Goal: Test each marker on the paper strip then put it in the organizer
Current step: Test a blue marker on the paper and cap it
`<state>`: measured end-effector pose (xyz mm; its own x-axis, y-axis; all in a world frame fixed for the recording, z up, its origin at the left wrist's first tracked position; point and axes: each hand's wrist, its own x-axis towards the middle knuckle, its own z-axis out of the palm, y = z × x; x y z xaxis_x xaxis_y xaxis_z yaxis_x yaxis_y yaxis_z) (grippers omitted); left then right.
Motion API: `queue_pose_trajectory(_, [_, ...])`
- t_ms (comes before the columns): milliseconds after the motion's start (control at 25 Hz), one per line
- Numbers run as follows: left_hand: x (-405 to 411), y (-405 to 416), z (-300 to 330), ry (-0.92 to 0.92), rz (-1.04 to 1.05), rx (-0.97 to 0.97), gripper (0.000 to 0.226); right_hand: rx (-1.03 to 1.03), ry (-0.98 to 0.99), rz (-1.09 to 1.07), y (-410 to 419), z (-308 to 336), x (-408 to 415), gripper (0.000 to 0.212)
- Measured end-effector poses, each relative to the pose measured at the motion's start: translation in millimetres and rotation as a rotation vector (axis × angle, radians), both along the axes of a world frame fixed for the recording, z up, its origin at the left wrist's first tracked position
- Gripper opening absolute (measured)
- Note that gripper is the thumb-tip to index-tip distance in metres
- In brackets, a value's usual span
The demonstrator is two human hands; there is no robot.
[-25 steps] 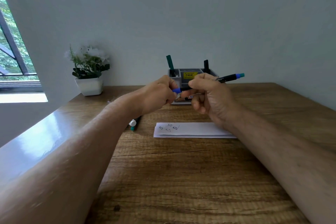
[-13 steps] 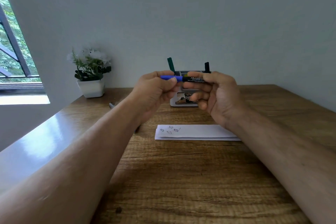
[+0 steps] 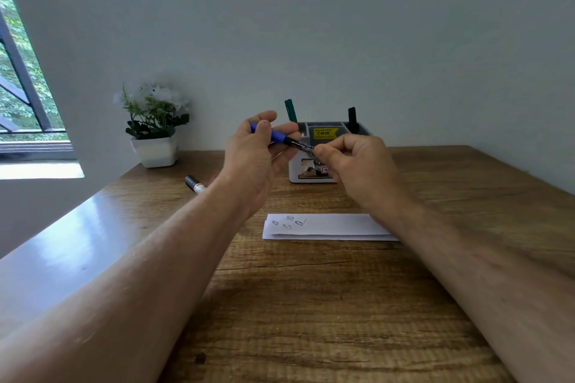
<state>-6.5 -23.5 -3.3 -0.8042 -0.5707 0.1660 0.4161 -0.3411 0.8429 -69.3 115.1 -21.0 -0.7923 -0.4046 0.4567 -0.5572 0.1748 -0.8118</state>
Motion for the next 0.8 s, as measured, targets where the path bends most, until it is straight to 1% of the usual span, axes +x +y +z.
queue_pose_trajectory(120, [1.0,1.3,1.1,0.023,-0.009,-0.013,0.028,-0.008,-0.112,0.049,-0.1,1.7,1.0,0.023])
queue_pose_trajectory(240, [4.7,3.1,0.1,0.018,-0.064,-0.037,0.028,-0.045,-0.218,0.108,2.1,1.7,1.3,0.026])
queue_pose_trajectory(360, [6.8,5.3,0.9,0.033,-0.061,-0.095,0.03,-0.016,-0.217,0.13,3.6,2.6,-0.1,0.026])
queue_pose_trajectory(440, [5.9,6.4,0.6,0.07,0.03,-0.166,0.031,0.029,-0.169,0.1,2.3,2.4,0.6,0.027])
queue_pose_trajectory(520, [5.0,7.6,1.7,0.102,0.125,-0.222,0.03,0.078,-0.106,0.022,1.3,-0.6,-0.4,0.027])
queue_pose_trajectory(640, [3.7,2.6,11.0,0.152,0.271,-0.273,0.031,0.043,-0.005,-0.104,2.2,-3.9,-7.1,0.024])
queue_pose_trajectory(680, [2.9,-0.4,15.1,0.172,0.324,-0.318,0.032,0.028,0.02,-0.13,2.7,-4.6,-9.8,0.022])
queue_pose_trajectory(800, [-5.7,-7.7,24.0,0.195,0.546,-0.597,0.033,0.051,0.072,-0.131,2.8,-6.9,-12.8,0.018])
